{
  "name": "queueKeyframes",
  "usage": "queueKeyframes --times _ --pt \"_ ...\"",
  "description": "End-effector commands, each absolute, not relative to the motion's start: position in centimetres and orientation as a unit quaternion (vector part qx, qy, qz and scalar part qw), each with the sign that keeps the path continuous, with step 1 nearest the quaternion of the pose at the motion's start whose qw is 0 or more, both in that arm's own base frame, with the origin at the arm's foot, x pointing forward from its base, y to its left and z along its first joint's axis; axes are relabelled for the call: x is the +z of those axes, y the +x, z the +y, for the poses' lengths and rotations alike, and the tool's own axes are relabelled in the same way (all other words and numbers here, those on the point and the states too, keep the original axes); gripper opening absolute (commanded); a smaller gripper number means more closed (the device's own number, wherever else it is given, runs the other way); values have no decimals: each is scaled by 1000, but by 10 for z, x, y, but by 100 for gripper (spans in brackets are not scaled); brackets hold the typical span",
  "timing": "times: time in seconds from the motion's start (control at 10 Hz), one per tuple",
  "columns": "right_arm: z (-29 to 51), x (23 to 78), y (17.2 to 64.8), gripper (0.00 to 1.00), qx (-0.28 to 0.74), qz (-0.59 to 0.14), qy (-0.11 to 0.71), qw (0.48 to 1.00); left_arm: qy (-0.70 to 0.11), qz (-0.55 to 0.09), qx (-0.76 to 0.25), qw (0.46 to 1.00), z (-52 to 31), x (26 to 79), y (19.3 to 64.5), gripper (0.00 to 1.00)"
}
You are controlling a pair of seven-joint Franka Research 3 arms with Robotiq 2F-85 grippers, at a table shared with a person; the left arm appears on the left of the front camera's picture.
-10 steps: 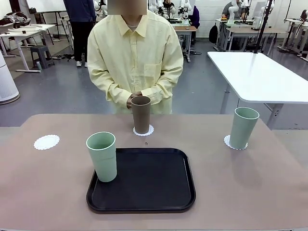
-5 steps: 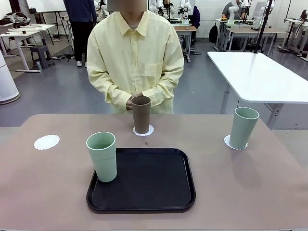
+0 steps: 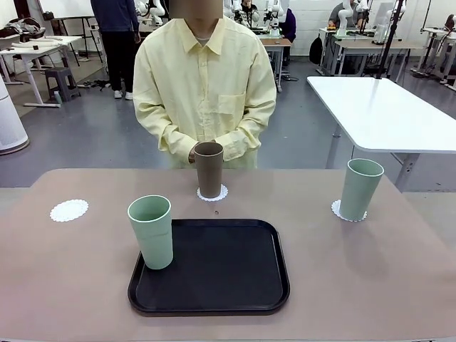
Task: Place coasters on the table and set cups on them.
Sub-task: Take one Reusable plastic cup from the Flat Tray and place it on a coaster set by the human.
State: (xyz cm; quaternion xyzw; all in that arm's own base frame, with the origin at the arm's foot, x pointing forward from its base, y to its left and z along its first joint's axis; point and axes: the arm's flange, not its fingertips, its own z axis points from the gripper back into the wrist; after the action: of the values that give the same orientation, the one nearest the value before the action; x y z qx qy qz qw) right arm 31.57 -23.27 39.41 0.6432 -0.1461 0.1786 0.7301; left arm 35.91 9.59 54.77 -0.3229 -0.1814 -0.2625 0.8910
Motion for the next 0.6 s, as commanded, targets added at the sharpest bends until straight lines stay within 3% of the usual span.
queueKeyframes --times 0.0,0.5 --pt "-228 392 312 100 185 -156 639 730 -219 -201 -399 867 83 548 381 100" --pt "-228 392 312 100 185 -156 639 730 -84 -131 -542 826 -8 537 393 100"
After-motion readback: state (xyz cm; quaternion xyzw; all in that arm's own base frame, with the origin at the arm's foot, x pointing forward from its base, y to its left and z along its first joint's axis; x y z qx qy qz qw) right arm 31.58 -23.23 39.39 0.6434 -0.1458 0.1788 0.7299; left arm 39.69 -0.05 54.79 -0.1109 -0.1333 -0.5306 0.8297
